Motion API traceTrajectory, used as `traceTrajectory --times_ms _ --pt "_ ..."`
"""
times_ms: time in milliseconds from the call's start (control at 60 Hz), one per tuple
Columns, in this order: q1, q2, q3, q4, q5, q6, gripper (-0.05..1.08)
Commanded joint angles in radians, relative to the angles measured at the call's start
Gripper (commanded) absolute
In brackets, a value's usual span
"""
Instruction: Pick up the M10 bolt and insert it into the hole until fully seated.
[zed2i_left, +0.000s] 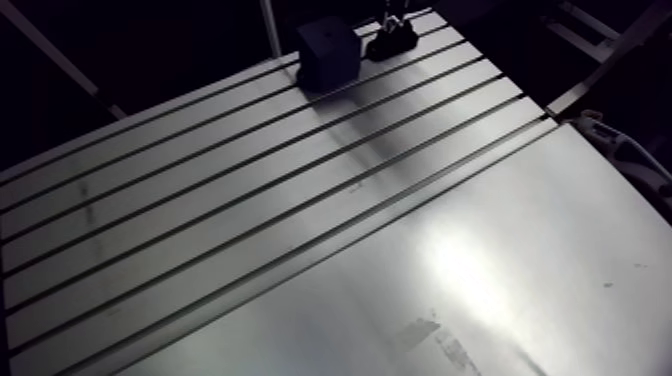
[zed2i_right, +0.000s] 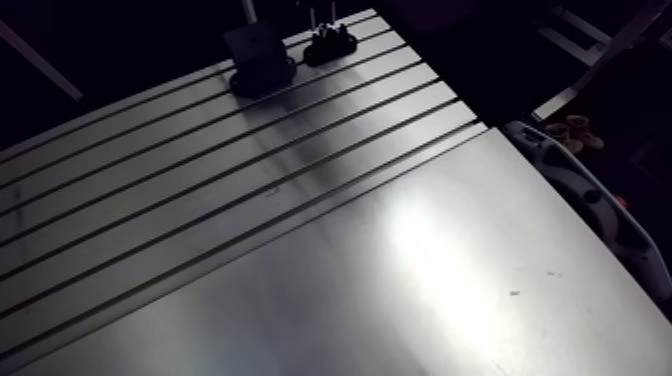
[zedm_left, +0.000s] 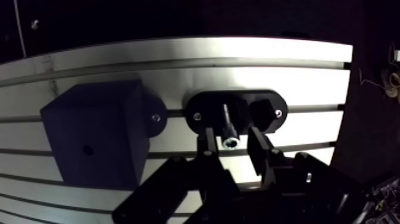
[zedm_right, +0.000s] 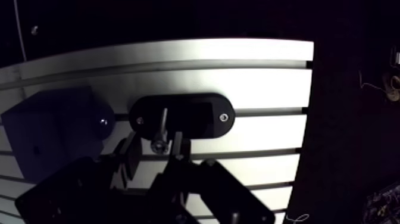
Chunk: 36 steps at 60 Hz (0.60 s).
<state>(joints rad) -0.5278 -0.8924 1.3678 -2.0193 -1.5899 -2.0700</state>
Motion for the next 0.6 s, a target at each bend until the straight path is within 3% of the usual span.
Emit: traceTrajectory --times_ms 17,600 --pt "0.0 0.001 0.001 -0.002 0.0 0.0 0.59" --pt "0.0 0.005 0.006 -0.003 -0.003 0.001 0.61"
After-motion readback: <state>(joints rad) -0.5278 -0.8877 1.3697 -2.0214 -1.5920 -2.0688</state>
